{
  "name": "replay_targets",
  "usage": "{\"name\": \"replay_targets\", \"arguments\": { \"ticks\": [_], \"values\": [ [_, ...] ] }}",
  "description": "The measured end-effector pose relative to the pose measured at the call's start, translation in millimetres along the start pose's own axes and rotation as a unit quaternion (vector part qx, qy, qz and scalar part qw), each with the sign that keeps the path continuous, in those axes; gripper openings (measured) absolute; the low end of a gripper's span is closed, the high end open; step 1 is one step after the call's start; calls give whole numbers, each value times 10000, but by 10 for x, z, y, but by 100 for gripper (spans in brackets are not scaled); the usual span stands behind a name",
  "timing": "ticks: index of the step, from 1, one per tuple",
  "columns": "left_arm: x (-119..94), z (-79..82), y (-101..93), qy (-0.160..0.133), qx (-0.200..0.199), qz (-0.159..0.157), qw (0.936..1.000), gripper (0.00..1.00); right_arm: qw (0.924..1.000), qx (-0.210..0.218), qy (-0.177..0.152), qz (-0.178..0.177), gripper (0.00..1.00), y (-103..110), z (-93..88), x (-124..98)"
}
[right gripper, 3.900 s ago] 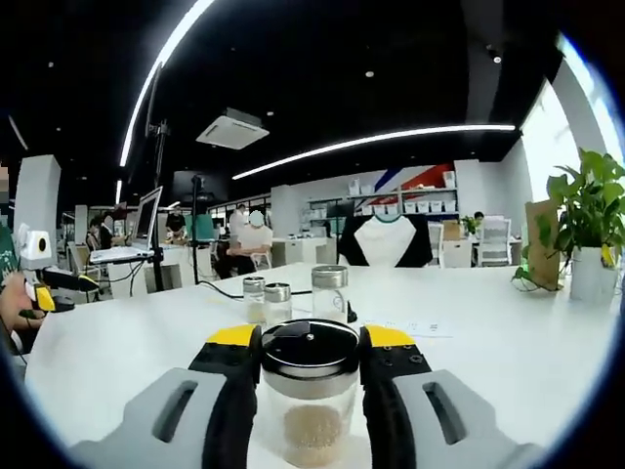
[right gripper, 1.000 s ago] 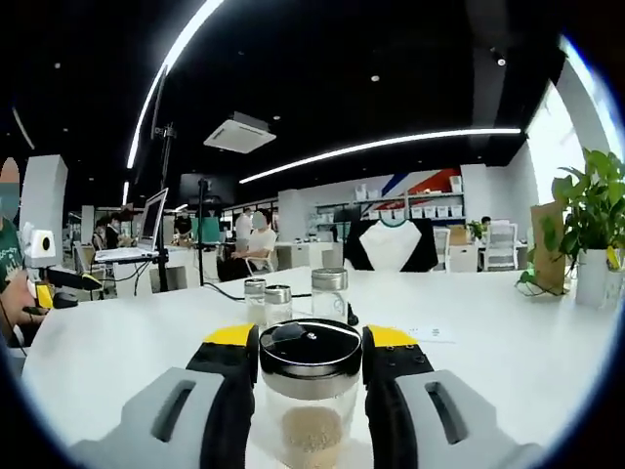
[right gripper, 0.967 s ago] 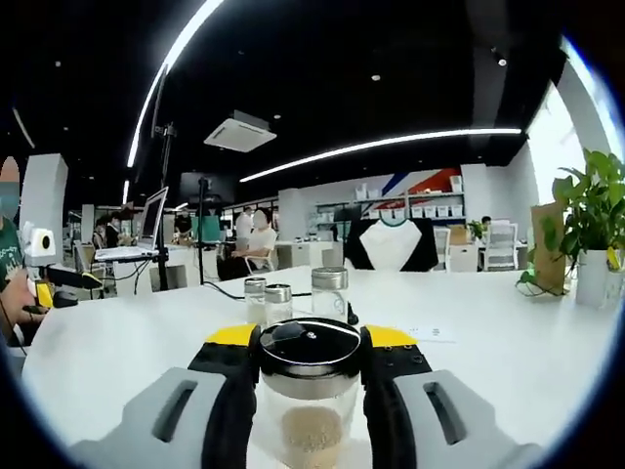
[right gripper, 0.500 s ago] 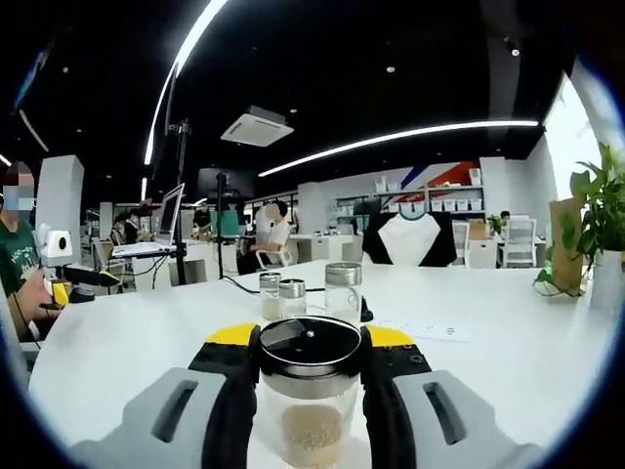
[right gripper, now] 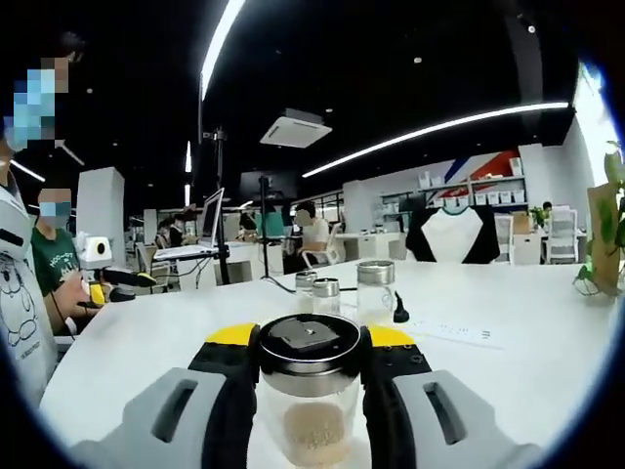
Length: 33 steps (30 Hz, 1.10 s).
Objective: Rotate the seasoning bottle until the label or dispensing opening points toward the visible target arrow and the bottle remains upright within the marked orientation range
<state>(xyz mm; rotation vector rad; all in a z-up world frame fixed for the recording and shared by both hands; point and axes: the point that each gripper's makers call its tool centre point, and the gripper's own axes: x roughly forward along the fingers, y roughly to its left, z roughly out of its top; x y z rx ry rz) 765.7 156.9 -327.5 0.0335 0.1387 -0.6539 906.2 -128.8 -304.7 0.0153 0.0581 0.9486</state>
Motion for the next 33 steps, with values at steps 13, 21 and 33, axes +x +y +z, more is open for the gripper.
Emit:
{"name": "replay_targets", "arguments": {
  "ticks": [13, 21, 33],
  "values": [
    [-12, -30, 11, 39, -5, 0, 10000, 97, 9985, 30, 140, 521, 39, 65, -22, 33],
    [47, -41, -21, 27, -53, -93, 9999, 97, 9990, -96, -400, 159, 48, 112, 191, 43],
    [92, -35, -54, 71, -15, -121, 9999, 96, 9900, 106, -66, -1405, 49, -69, 88, 15]
  ]
}}
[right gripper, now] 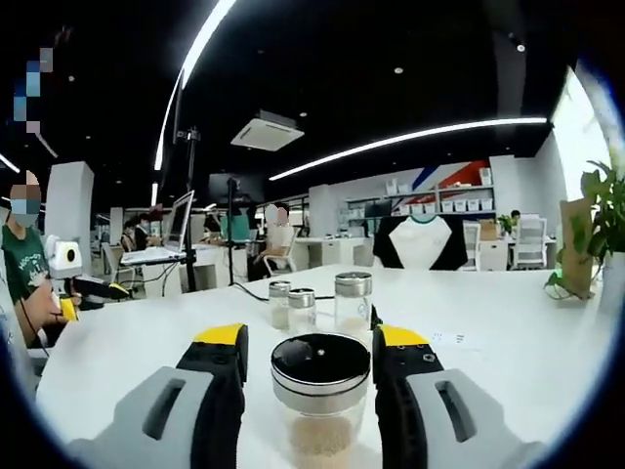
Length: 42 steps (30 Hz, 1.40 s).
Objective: Rotate the seasoning bottle until the label or dispensing opening points toward the visible target arrow and the bottle remains upright within the marked orientation range
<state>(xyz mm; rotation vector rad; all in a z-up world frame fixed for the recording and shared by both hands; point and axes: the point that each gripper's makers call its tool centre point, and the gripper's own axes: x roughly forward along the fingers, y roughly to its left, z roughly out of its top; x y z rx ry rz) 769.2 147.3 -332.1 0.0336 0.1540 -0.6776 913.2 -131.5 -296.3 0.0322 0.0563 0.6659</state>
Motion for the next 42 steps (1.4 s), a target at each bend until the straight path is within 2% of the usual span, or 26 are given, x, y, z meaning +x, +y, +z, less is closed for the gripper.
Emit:
{"name": "replay_targets", "arguments": {
  "ticks": [4, 5, 7, 15, 22, 25, 32, 42],
  "values": [
    [-24, 29, -34, -45, 32, -18, 10000, 96, 9991, 160, 379, -136, 45, -30, -181, 5],
    [-29, 32, -35, -51, 32, -17, 10000, 96, 9990, 181, 371, -147, 41, -37, -191, 9],
    [-49, 25, -30, -49, 37, -5, 10000, 95, 9995, 117, 229, -174, 40, -72, -161, -6],
    [-98, 13, 0, -72, 1, 70, 9999, 95, 9995, -168, 207, -187, 39, -75, -158, -25],
    [-108, -8, 9, -57, -19, 80, 10000, 95, 9995, -212, 213, -134, 39, -61, -155, -26],
    [-105, 6, 2, -88, -29, 56, 9999, 95, 9992, -217, 179, 286, 38, 32, -150, -11],
    [-83, 33, -1, -78, 12, 20, 10000, 95, 9976, -276, 291, 571, 38, 39, -140, -3],
    [-89, 12, -10, -53, 4, 5, 10000, 95, 9892, -219, 129, 1447, 38, 93, -127, -11]
  ]
}}
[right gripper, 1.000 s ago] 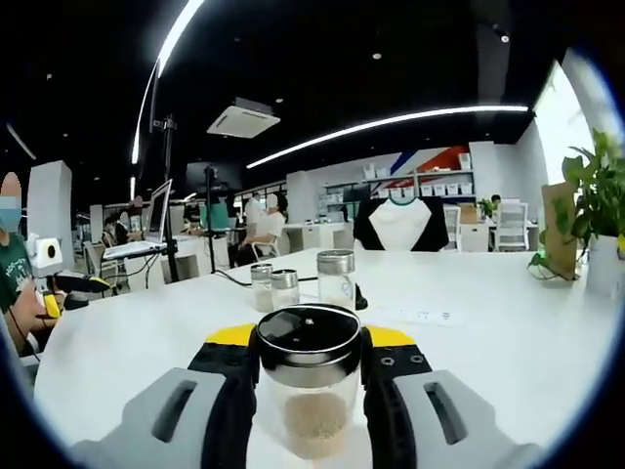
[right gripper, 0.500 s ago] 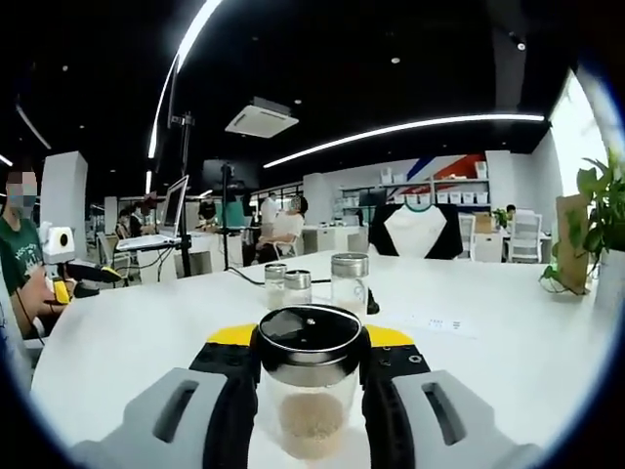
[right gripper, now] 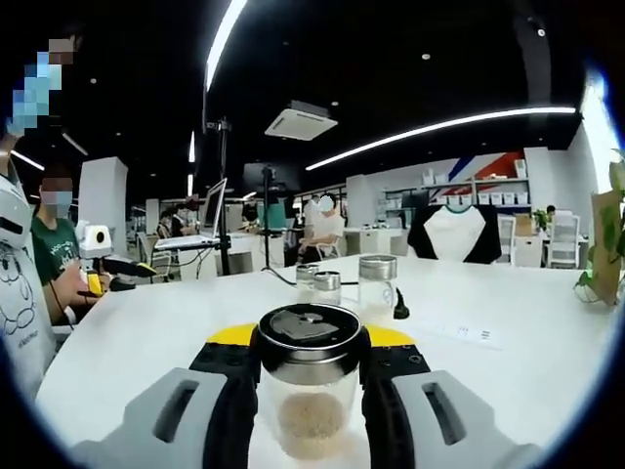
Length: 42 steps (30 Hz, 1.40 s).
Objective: Rotate the seasoning bottle until the label or dispensing opening points toward the visible target arrow and the bottle remains upright within the marked orientation range
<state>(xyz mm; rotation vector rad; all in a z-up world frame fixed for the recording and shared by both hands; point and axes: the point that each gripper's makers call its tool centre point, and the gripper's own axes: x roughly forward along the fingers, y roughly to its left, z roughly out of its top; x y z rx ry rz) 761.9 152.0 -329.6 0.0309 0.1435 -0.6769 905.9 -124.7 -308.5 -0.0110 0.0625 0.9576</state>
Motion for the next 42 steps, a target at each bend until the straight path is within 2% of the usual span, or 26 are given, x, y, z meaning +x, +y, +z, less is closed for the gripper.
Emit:
{"name": "replay_targets", "arguments": {
  "ticks": [2, 9, 13, 16, 18, 19, 20, 21, 22, 23, 25, 29, 30, 33, 34, 37, 42],
  "values": [
    [-14, -11, 5, 27, 3, 13, 10000, 95, 9998, -7, 1, 211, 38, 10, 2, 4],
    [-68, 56, -44, -57, 34, -39, 10000, 95, 9984, -107, 53, 557, 38, 34, 4, 1],
    [-64, 59, -67, -47, 73, -69, 9999, 95, 9977, -69, 56, 671, 39, 24, -2, 1],
    [-67, 48, -90, -8, 115, -90, 9999, 95, 9980, -45, 37, 622, 39, 36, -7, -4],
    [-76, 51, -97, -9, 122, -93, 9999, 95, 9991, -174, -8, 392, 43, 17, 3, -26],
    [-84, 54, -99, -15, 117, -92, 9999, 95, 9994, -118, -156, 292, 50, 17, 47, -33],
    [-89, 55, -97, -18, 113, -87, 9999, 95, 9992, 107, -347, 189, 56, 30, 103, -42],
    [-92, 53, -95, -13, 116, -80, 9999, 95, 9990, 236, -363, 117, 62, 40, 111, -53],
    [-94, 50, -92, -8, 119, -73, 9999, 95, 9987, 318, -399, 39, 64, 43, 124, -59],
    [-94, 51, -89, -11, 118, -66, 9999, 95, 9980, 328, -526, -117, 63, 35, 160, -68],
    [-88, 58, -91, -33, 103, -70, 9999, 95, 9972, 325, -561, -374, 59, 32, 170, -85],
    [-60, 67, -109, -58, 90, -113, 9999, 95, 9938, 294, -346, -1012, 56, -44, 123, -102],
    [-53, 64, -112, -54, 95, -122, 9999, 95, 9931, 355, -477, -1006, 54, -11, 172, -85],
    [-43, 61, -114, -65, 82, -133, 9999, 95, 9883, 672, -586, -1235, 52, -36, 225, -84],
    [-39, 54, -113, -65, 69, -136, 9999, 95, 9870, 688, -530, -1349, 52, -58, 214, -85],
    [-40, 34, -103, -59, 57, -119, 9999, 95, 9853, 315, -307, -1651, 51, -122, 178, -68],
    [-67, -1, -60, -46, 17, -78, 10000, 94, 9849, 153, -24, -1726, 46, -134, 97, -11]
  ]
}}
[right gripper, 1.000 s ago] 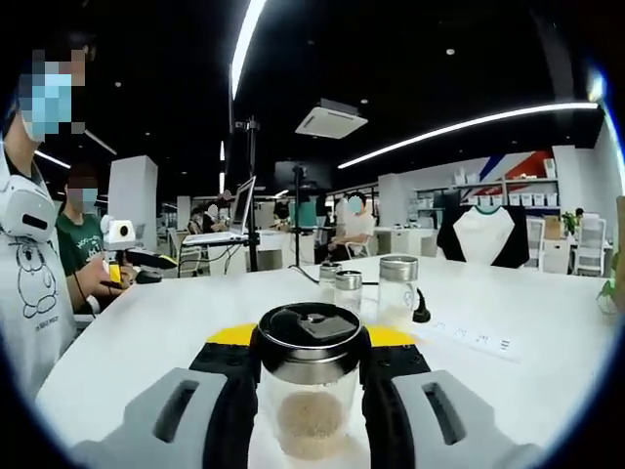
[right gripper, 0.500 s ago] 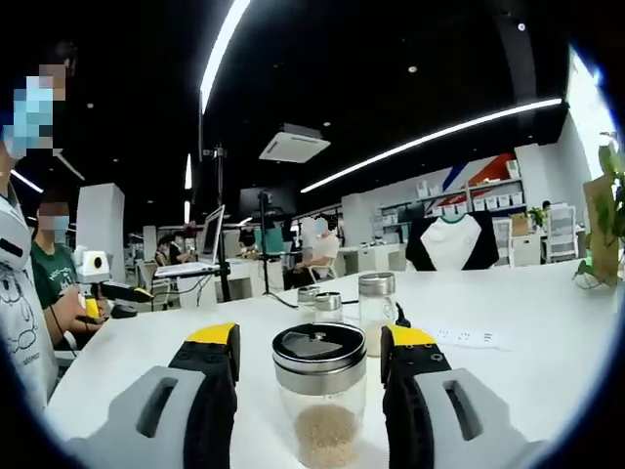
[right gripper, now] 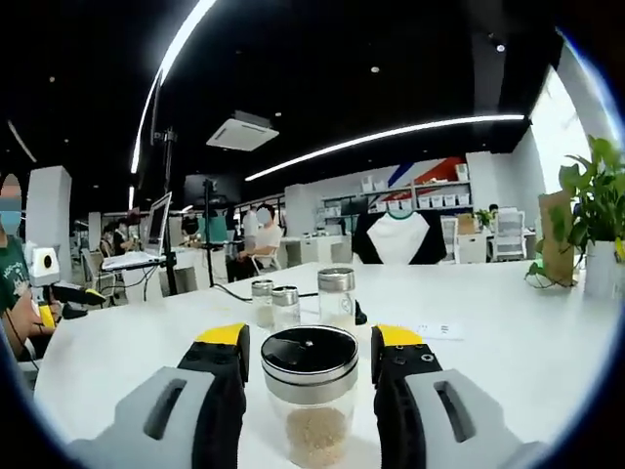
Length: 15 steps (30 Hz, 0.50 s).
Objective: Rotate the seasoning bottle until the label or dispensing opening points toward the visible target arrow and the bottle remains upright within the marked orientation range
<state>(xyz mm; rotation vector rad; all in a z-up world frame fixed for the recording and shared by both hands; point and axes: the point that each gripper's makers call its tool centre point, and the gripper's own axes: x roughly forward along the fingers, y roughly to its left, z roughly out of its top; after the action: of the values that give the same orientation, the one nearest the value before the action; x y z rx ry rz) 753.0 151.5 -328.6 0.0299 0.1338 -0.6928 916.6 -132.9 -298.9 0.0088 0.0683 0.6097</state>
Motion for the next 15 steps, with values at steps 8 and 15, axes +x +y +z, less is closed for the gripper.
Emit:
{"name": "replay_targets", "arguments": {
  "ticks": [8, 15],
  "values": [
    [13, -15, 37, -14, -34, 17, 10000, 94, 9999, 116, 3, 29, 39, -5, -26, -3],
    [22, -88, 53, 36, -90, -15, 10000, 93, 9987, 159, -3, 475, 38, 16, -30, -22]
  ]
}}
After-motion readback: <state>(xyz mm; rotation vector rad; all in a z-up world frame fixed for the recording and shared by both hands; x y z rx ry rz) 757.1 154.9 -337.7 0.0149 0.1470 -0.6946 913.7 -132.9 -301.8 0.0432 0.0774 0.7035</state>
